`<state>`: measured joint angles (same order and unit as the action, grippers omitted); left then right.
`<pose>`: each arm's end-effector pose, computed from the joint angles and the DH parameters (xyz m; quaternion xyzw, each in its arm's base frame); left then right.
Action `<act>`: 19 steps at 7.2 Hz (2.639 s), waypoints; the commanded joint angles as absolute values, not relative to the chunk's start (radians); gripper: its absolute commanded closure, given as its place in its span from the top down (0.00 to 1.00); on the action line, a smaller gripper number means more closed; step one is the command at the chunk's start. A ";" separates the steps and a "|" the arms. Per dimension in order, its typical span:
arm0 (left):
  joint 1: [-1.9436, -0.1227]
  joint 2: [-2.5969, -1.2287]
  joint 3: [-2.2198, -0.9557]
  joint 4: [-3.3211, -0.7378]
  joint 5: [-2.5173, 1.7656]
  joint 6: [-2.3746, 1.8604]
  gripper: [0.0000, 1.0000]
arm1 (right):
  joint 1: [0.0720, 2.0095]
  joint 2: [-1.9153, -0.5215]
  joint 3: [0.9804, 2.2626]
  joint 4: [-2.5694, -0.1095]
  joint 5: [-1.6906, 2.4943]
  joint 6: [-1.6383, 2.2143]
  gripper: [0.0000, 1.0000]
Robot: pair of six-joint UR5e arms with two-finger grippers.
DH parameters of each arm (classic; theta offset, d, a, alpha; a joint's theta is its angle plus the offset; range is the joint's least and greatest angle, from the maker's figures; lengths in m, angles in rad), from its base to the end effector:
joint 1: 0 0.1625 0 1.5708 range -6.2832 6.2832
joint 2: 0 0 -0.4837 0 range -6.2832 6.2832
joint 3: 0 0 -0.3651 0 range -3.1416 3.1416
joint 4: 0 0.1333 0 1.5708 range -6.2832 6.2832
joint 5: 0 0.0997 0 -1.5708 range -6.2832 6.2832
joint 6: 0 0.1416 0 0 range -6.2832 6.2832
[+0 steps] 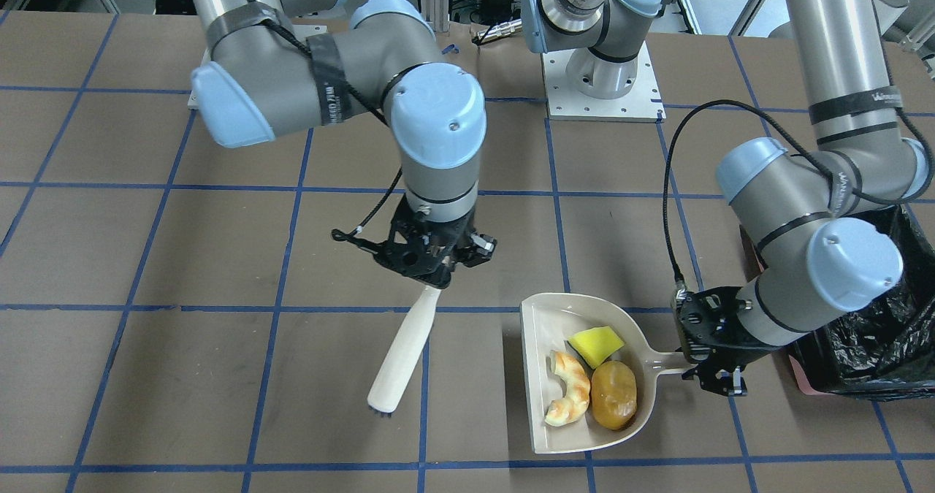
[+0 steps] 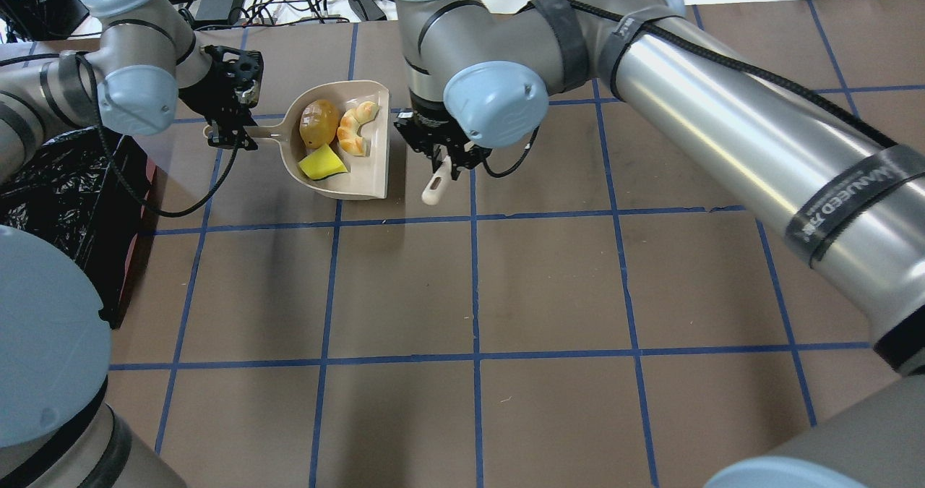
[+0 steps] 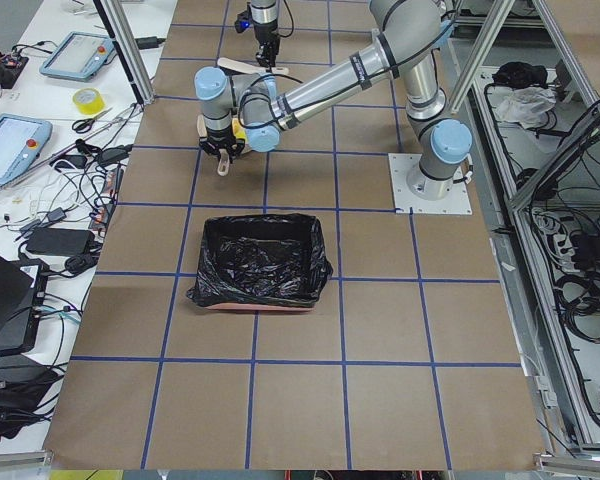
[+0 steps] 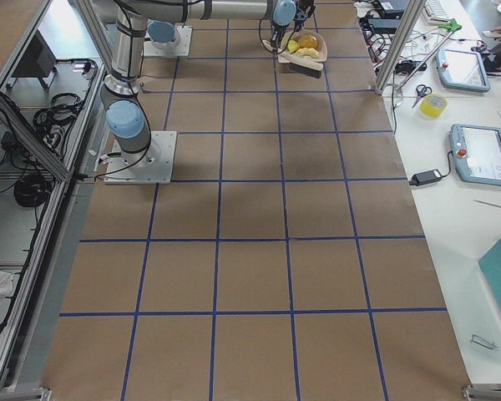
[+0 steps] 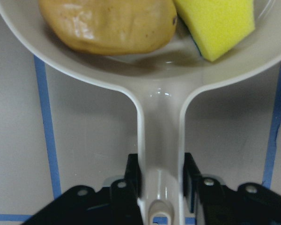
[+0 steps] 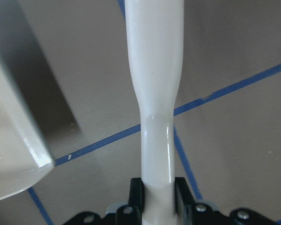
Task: Sweep and dump trash into bin
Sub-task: 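Lift the dustpan over the bag with the left gripper while the right returns the brush, then tilt the dustpan with the left gripper to dump the items into the bag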
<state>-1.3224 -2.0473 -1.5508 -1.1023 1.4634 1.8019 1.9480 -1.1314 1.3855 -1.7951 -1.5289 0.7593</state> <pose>0.0161 -0.6675 0.2918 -0.7002 -0.7119 0.0490 0.0227 0.3705 -0.5573 0.3641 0.1901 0.9814 0.0238 0.0096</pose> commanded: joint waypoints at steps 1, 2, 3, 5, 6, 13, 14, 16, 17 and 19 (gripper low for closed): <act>-1.194 -1.988 -1.533 -1.251 1.384 1.941 0.00 | 1.800 -1.228 1.497 -1.789 -1.571 0.518 0.00; -1.136 -1.959 -1.520 -1.344 1.324 2.003 0.00 | 1.714 -1.276 1.556 -1.792 -1.571 0.392 0.00; -1.073 -1.925 -1.496 -1.491 1.254 2.043 0.00 | 1.625 -1.319 1.613 -1.805 -1.569 0.321 0.00; -0.944 -1.901 -1.363 -1.699 1.308 2.161 0.00 | 1.440 -1.347 1.650 -1.804 -1.568 0.062 0.00; -0.863 -1.910 -1.298 -1.760 1.354 2.227 0.00 | 1.357 -1.347 1.661 -1.804 -1.566 -0.075 0.00; -0.712 -1.971 -1.160 -1.466 1.756 2.503 0.00 | 1.167 -1.272 1.763 -2.026 -1.554 -0.434 0.00; -0.710 -1.974 -1.167 -1.365 1.826 2.503 0.00 | 1.166 -1.252 1.764 -2.073 -1.554 -0.437 0.00; -0.729 -1.980 -1.181 -1.255 1.963 2.487 0.00 | 1.166 -1.215 1.763 -2.086 -1.552 -0.430 0.00; -0.757 -1.988 -1.187 -1.212 2.014 2.493 0.00 | 1.166 -1.213 1.763 -2.086 -1.557 -0.423 0.00; -0.822 -1.991 -1.213 -1.193 2.112 2.509 0.00 | 1.169 -1.213 1.761 -2.085 -1.552 -0.362 0.00</act>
